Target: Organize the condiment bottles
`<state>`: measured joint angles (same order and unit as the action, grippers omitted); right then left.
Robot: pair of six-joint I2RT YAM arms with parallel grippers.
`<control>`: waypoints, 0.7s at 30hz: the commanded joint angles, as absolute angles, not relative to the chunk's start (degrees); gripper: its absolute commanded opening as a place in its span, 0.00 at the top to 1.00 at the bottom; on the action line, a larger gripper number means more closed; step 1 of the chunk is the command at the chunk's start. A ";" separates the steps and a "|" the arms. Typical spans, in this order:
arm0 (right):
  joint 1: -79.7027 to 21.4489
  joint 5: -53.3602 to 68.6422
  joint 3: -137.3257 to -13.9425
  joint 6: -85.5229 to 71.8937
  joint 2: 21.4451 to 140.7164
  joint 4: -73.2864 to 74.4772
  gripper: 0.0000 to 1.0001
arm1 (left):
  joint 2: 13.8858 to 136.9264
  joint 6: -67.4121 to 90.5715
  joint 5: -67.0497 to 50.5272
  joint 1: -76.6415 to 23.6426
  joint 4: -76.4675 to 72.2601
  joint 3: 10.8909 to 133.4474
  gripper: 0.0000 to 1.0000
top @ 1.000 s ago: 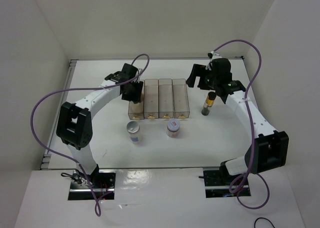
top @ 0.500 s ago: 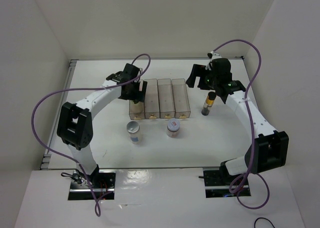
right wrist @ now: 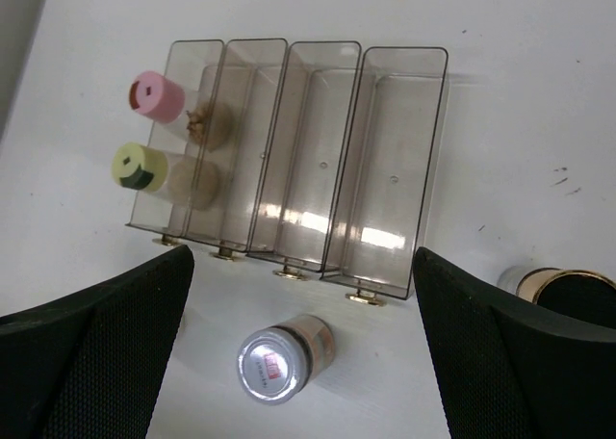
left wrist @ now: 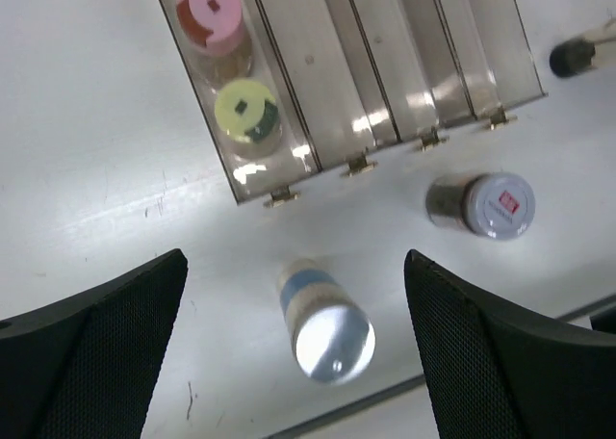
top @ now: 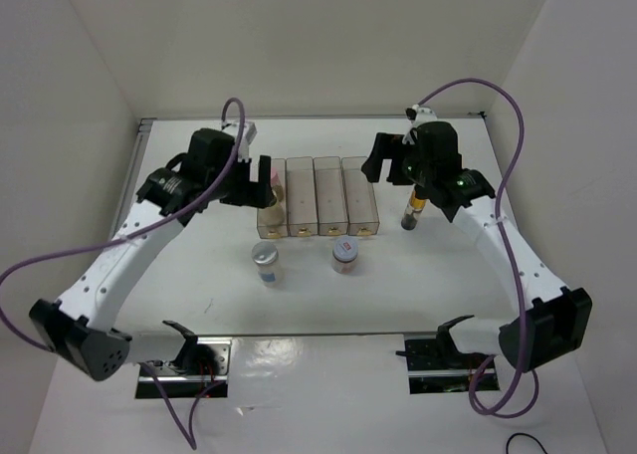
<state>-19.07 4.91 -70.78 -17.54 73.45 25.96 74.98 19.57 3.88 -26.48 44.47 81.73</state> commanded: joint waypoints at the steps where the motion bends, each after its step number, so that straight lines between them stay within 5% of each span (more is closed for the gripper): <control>1: -20.83 2.72 -70.31 -19.15 69.96 26.54 0.01 | 72.96 18.90 -0.87 -26.98 50.88 75.34 0.01; 21: -23.73 -0.62 -64.51 -22.06 68.11 27.60 0.01 | 73.13 17.05 -5.00 -29.36 47.55 66.62 0.01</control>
<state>-23.29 0.56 -64.84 -21.63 68.69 27.94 73.21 18.00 -2.22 -29.06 49.80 66.32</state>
